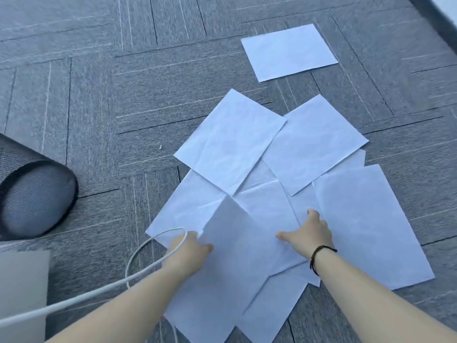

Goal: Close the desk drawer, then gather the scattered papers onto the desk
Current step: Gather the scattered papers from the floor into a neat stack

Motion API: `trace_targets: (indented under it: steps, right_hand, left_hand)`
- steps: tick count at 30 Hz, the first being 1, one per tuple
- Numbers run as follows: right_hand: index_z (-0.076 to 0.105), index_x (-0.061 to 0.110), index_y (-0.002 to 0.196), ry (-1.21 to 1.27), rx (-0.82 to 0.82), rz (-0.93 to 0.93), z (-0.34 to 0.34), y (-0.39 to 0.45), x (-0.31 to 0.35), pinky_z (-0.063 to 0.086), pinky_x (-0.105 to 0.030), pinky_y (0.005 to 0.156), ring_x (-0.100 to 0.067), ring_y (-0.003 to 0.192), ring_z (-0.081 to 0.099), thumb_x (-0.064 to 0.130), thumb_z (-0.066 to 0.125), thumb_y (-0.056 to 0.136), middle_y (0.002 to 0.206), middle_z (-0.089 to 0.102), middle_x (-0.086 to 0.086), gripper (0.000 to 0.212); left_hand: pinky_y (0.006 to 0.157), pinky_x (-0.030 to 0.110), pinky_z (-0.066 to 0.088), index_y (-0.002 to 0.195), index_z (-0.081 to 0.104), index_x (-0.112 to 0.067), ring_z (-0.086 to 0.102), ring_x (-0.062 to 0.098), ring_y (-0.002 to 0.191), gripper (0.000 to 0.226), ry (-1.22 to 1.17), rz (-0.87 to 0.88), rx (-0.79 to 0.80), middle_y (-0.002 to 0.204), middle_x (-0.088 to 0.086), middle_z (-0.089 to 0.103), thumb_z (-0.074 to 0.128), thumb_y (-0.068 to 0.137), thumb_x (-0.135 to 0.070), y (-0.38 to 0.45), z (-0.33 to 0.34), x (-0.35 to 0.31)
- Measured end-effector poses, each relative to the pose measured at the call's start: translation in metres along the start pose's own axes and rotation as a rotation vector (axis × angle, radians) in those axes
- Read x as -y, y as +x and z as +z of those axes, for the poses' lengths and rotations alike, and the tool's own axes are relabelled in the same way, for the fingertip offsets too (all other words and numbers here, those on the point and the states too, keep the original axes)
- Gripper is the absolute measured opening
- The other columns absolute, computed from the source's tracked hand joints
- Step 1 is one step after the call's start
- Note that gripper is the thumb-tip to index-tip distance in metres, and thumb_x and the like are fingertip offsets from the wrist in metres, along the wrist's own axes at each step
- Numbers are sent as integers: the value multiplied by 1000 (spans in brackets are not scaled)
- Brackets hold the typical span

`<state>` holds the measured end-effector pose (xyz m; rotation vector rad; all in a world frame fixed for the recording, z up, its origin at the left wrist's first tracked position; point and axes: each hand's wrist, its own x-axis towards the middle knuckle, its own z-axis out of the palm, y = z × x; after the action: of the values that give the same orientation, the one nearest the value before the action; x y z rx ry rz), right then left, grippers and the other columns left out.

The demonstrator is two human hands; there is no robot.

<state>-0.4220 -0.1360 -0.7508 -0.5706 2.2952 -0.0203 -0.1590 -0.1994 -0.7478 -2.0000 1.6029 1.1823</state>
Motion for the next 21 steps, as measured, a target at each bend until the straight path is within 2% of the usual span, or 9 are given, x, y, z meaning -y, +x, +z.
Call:
trace_targets:
  steps: [3, 5, 8, 10, 12, 14, 16, 19, 21]
  right_hand:
    - [20, 22, 149, -32, 18, -25, 1, 0, -2, 48, -46, 97, -34, 122, 52, 43, 83, 59, 135, 49, -11, 113]
    - [21, 25, 145, -31, 24, -30, 0, -2, -6, 50, -45, 92, -33, 113, 55, 40, 82, 58, 128, 50, -9, 108]
    - [26, 25, 136, 3, 17, -40, 0, 0, -13, 53, -42, 84, -32, 102, 58, 36, 82, 58, 112, 53, -5, 96]
    - [34, 21, 123, 62, 28, -37, -1, 5, -16, 51, -37, 77, -28, 92, 59, 30, 82, 64, 94, 53, 2, 77]
    - [44, 18, 104, 110, 57, -41, -2, 8, -18, 48, -35, 74, -23, 86, 58, 28, 80, 69, 90, 55, 4, 51]
    - [50, 19, 83, 84, 123, -64, -5, 9, -20, 44, -31, 67, -18, 77, 56, 27, 76, 75, 83, 56, 5, 29]
    - [48, 18, 71, 29, 183, -81, -4, 6, -22, 37, -28, 57, -17, 68, 52, 26, 71, 78, 73, 54, 5, 26]
    - [54, 21, 79, -53, 41, -164, 4, -5, -27, 39, -30, 61, -21, 78, 57, 31, 66, 77, 88, 54, 3, 16]
    - [53, 24, 100, -32, -33, -214, 10, -11, -29, 43, -32, 70, -23, 93, 59, 35, 69, 76, 105, 44, 3, 31]
  left_hand:
    - [51, 26, 34, 69, 46, -16, 48, 21, 57, 30, -218, 71, 88, 67, 0, 51, 61, 87, -35, 6, 9, -29]
    - [48, 24, 30, 68, 45, -19, 41, 20, 52, 28, -293, 87, 118, 64, 0, 46, 59, 89, -33, 10, 10, -41]
    - [49, 27, 31, 69, 51, -14, 43, 20, 55, 30, -214, 167, 52, 66, 1, 49, 59, 90, -33, 18, 3, -51]
    - [52, 29, 32, 68, 53, -10, 49, 23, 65, 32, -105, 247, -26, 77, 6, 54, 60, 90, -31, 27, 2, -52]
    - [60, 29, 35, 62, 53, -12, 55, 25, 87, 34, -1, 356, -127, 99, 4, 57, 60, 89, -31, 35, 3, -50]
    - [80, 28, 40, 70, 64, -18, 46, 26, 118, 27, 160, 432, -164, 128, -2, 50, 60, 90, -37, 39, 1, -50]
    - [94, 30, 37, 84, 72, -23, 35, 25, 132, 23, 293, 479, -176, 142, -3, 42, 60, 89, -43, 45, -2, -49]
    - [93, 31, 37, 92, 73, -25, 42, 25, 122, 26, 382, 509, -198, 136, -2, 45, 62, 87, -47, 50, -6, -51]
    - [81, 32, 38, 99, 71, -24, 49, 24, 110, 29, 424, 506, -177, 126, -1, 46, 63, 86, -49, 50, -7, -55]
